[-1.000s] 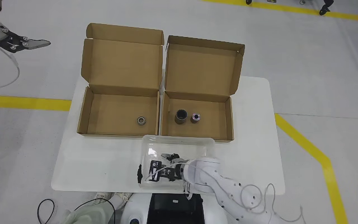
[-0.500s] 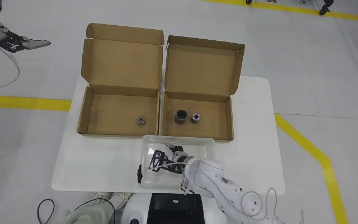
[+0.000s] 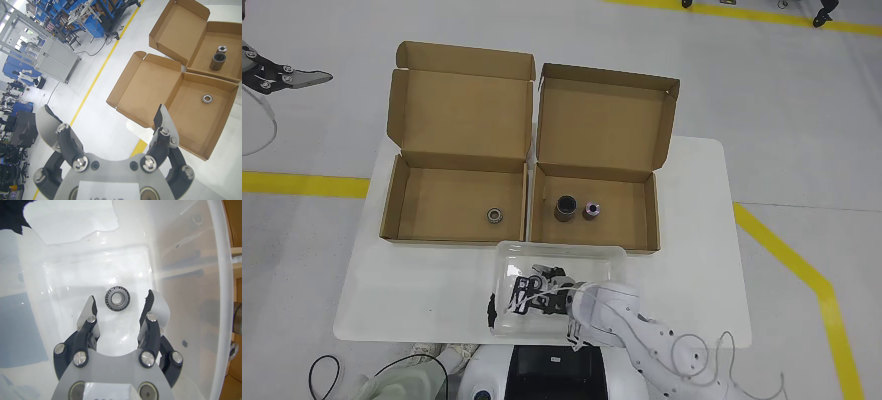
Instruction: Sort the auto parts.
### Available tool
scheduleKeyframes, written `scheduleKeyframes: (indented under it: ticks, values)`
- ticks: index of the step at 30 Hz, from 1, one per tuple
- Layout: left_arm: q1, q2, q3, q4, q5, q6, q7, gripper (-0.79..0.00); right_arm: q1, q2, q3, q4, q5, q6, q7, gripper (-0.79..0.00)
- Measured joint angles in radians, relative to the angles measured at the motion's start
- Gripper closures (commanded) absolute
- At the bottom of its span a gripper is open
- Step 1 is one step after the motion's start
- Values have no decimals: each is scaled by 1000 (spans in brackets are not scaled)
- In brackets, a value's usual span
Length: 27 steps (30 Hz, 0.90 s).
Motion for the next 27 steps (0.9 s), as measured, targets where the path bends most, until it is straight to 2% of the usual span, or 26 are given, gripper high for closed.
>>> scheduleKeyframes:
  ticks: [4,8,11,15,16,27]
  values:
    - [0,0,0,0,0,0,0,-785,7,-4,-5,23,6,5,-15,-406]
    - [0,0,0,0,0,0,0,-785,15,-8,-12,38,10,9,-24,-354]
    - [0,0,0,0,0,0,0,-785,21,-11,-16,51,16,9,-28,-256]
    - [0,0,0,0,0,0,0,-785,27,-14,-19,59,18,13,-30,-22]
    - [0,0,0,0,0,0,0,-785,27,-14,-19,60,18,14,-32,0]
    - [0,0,0,0,0,0,0,-785,-2,-1,15,3,11,-2,-101,0]
